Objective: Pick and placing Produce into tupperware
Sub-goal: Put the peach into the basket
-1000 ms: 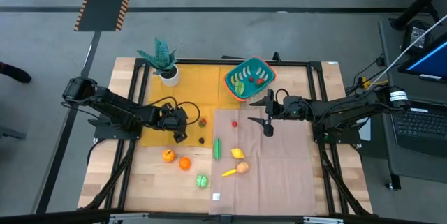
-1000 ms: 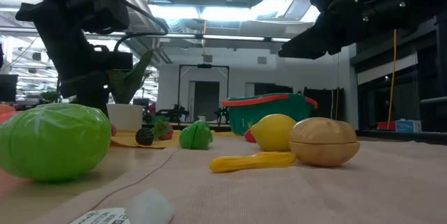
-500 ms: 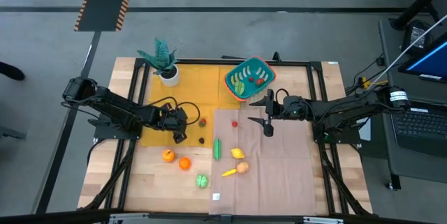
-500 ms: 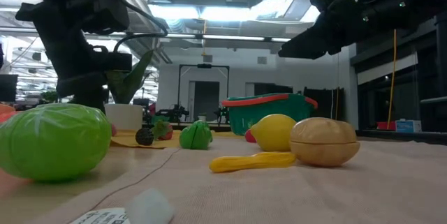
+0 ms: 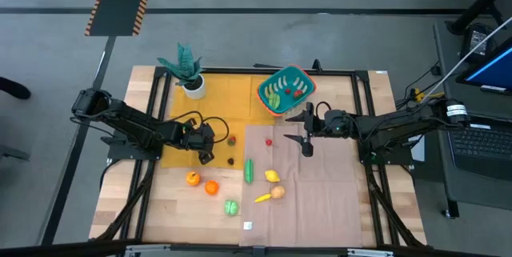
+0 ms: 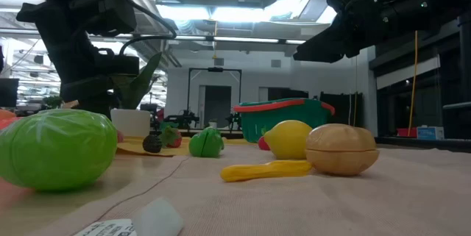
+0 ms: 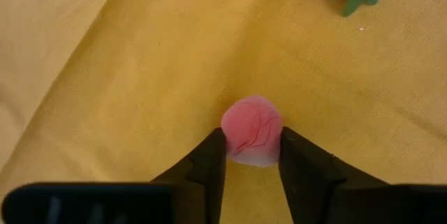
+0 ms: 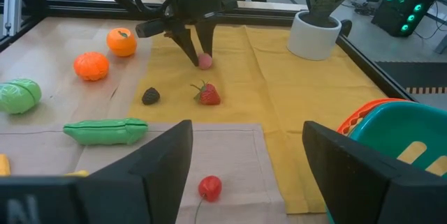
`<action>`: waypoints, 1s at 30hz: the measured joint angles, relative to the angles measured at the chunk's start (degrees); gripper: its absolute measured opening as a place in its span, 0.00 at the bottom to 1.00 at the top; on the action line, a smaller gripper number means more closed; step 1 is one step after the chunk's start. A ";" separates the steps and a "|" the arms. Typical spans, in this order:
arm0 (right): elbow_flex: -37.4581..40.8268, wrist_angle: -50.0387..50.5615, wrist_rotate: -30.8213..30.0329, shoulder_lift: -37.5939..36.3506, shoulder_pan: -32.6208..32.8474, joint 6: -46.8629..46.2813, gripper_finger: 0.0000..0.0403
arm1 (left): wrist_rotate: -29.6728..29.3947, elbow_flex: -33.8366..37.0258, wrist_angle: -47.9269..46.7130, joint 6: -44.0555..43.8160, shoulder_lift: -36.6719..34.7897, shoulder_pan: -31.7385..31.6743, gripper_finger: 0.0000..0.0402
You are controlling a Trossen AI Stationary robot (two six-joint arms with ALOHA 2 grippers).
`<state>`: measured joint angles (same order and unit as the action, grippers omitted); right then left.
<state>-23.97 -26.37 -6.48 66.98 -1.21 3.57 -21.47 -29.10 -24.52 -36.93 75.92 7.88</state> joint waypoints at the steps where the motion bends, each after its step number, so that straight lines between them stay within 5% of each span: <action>1: 0.00 0.00 0.00 0.00 0.00 0.00 0.67 | 0.00 0.00 0.01 0.00 0.00 0.00 0.26; 30: 0.00 0.04 0.00 0.00 0.02 0.11 0.67 | 0.43 0.00 -0.03 4.29 -10.00 0.57 0.23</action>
<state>-23.97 -26.33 -6.48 66.98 -1.19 3.68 -21.04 -29.10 -24.55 -32.64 65.92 8.45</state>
